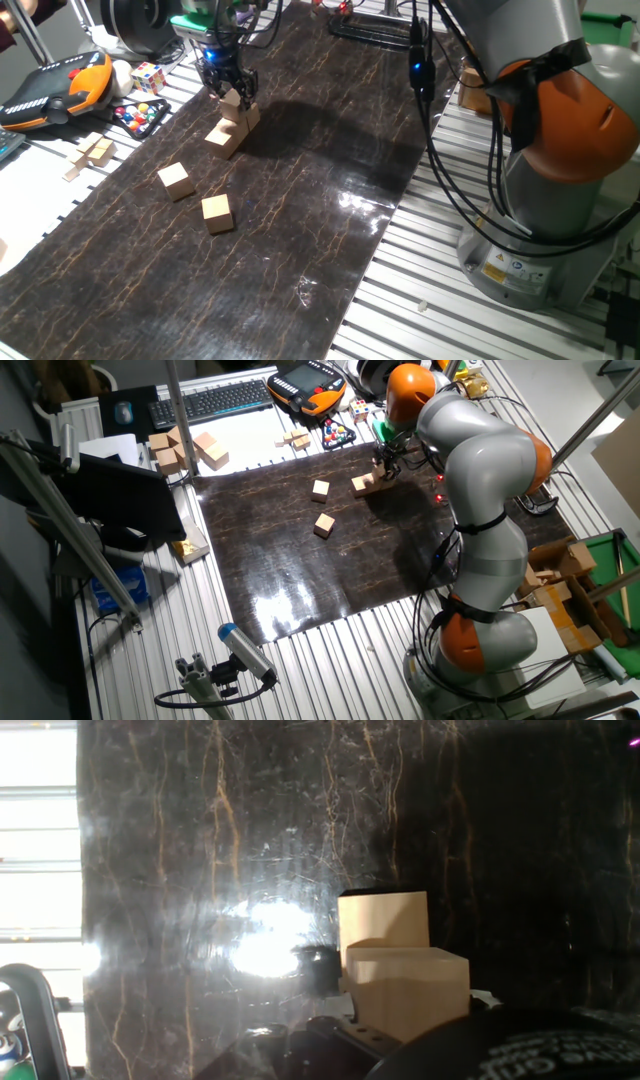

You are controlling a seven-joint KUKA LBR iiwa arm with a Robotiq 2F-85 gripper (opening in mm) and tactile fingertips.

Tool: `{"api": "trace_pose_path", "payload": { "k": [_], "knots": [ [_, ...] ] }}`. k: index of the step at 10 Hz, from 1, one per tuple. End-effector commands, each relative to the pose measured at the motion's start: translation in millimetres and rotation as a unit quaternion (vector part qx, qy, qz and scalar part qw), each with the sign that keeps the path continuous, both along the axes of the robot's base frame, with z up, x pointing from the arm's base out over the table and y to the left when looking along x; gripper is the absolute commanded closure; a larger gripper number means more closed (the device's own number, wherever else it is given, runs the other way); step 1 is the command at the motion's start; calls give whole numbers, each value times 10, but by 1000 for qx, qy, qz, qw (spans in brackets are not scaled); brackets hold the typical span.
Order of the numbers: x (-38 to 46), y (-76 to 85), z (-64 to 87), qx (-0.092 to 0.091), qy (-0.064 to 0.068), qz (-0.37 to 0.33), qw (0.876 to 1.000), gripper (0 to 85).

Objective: Stack the blocks into a pyramid shape

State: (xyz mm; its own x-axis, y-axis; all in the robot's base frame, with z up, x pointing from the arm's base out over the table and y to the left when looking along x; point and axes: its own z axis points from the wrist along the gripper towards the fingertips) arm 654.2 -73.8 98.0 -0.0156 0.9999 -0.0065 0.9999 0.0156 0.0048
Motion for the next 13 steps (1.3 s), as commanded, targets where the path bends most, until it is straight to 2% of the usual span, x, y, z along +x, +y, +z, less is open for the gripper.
{"api": "trace_pose_path", "payload": {
  "k": [1,5,8,10,13],
  "knots": [
    [2,-1,-3,0,-2,2,1000,843],
    [9,-6,-20,0,-4,-1,1000,730],
    [6,-10,-29,1,-5,-4,1000,437],
    [5,-10,-33,0,-6,-1,1000,287],
    [0,-9,-37,0,-6,1,1000,143]
  ]
}}
